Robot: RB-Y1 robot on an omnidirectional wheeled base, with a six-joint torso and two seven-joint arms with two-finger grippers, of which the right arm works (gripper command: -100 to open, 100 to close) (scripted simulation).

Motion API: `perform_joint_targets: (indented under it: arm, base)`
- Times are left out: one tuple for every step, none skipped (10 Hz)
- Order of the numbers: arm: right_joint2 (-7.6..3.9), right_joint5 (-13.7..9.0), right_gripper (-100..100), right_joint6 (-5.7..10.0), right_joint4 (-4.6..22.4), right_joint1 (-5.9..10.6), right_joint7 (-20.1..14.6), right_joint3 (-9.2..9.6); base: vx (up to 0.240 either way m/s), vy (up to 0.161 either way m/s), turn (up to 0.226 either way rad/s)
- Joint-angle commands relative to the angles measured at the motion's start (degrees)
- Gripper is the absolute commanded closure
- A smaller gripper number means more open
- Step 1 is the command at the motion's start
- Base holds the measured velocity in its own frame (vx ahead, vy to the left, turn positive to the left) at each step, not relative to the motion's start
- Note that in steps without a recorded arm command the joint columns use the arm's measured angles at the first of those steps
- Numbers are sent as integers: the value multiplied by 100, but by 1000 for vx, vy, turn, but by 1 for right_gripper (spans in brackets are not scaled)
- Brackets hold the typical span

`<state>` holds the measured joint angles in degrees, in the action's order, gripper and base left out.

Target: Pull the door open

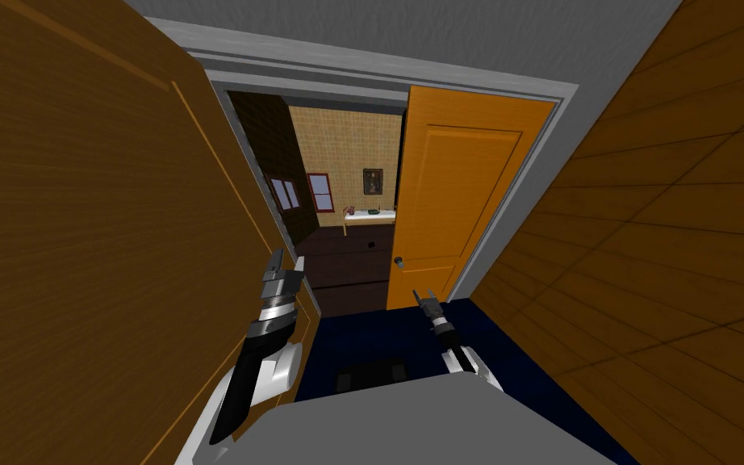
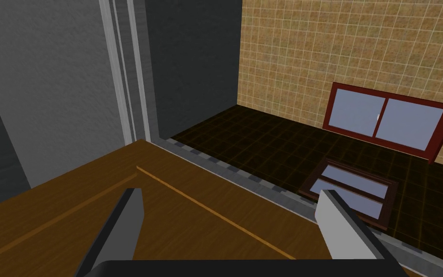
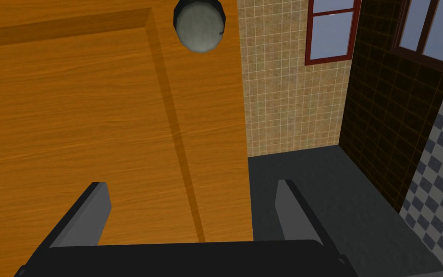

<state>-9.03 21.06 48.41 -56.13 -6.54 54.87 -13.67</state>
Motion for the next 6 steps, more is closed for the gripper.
perform_joint_targets:
  arm:
    - [-13,48,-100,72,217,71,143,-45]
    - [-22,100,-100,109,370,118,265,-79]
    - [-30,150,-100,144,518,164,382,-112]
    - [-38,200,-100,179,665,209,499,-145]
    - [-43,235,-100,204,769,240,581,-169]
    - [-48,270,-100,228,871,272,662,-192]
  base:
    - [115,8,-15]
    - [133,28,-22]
    - [132,39,-30]
    - [164,22,-36]
    - [163,43,-14]
    - [168,64,-16]
